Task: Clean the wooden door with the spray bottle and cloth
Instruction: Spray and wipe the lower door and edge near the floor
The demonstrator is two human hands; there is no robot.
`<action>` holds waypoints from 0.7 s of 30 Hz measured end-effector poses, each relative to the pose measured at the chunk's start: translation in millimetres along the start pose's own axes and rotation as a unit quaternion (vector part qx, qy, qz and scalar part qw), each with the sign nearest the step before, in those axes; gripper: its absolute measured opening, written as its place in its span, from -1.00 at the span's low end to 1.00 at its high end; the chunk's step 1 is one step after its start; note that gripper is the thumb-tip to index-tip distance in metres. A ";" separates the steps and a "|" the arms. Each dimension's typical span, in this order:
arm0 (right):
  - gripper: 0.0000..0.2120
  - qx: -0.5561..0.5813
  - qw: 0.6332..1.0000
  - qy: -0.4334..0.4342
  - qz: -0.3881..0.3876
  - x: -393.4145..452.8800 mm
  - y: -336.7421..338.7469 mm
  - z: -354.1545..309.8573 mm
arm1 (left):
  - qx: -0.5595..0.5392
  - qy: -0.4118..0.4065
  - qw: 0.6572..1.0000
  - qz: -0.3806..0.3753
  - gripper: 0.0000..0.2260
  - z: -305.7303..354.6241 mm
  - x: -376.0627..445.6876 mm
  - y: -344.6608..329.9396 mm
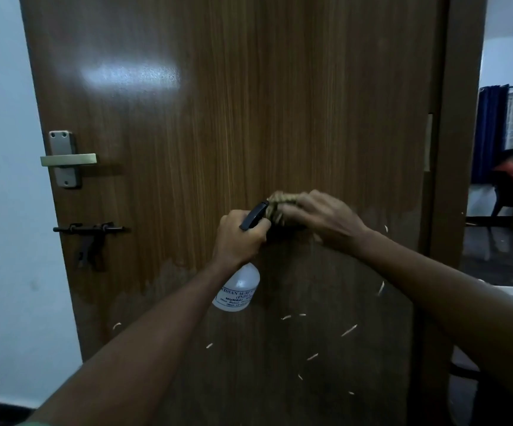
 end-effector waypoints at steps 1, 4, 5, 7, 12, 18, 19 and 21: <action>-0.39 0.025 0.995 -0.096 0.026 6.8 1.7 5.5 | -0.001 -0.002 1.000 0.001 -0.69 0.9 0.4 -3.9; -0.36 0.049 0.954 -0.287 0.073 12.5 -15.5 -10.6 | -0.002 0.002 1.000 0.009 -0.67 1.4 2.3 -10.9; -0.39 0.050 0.955 -0.283 0.070 7.2 -24.1 -21.9 | 0.004 0.005 1.000 0.015 -0.67 0.8 2.9 -12.9; -0.49 0.034 0.986 -0.163 0.028 -16.5 -39.5 -41.1 | 0.017 0.010 0.999 0.029 -0.67 2.0 2.6 -18.1; -0.64 0.008 0.998 -0.054 0.013 -53.4 -29.8 -22.7 | 0.025 0.024 0.999 0.025 -0.72 8.7 -0.3 -25.3; -0.62 -0.028 0.951 -0.291 0.105 -43.3 -32.7 -21.0 | 0.011 0.021 0.999 0.026 -0.72 12.3 5.2 -41.2; -0.65 -0.028 0.959 -0.265 0.096 -54.2 -41.1 -35.5 | 0.003 0.017 0.999 0.031 -0.71 10.5 4.2 -45.7; -0.71 -0.014 0.979 -0.195 0.051 -79.7 -48.9 -60.0 | -0.005 0.008 0.999 0.036 -0.68 7.2 1.4 -55.1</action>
Point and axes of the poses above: each hand's wrist, its own x-axis towards the middle knuckle, its own y-axis out of the back of the hand, z = x × y, the point moved 1 cm from there along x, towards the middle knuckle, and after that the axes turned 4 degrees about -z, right-handed, at the moved point
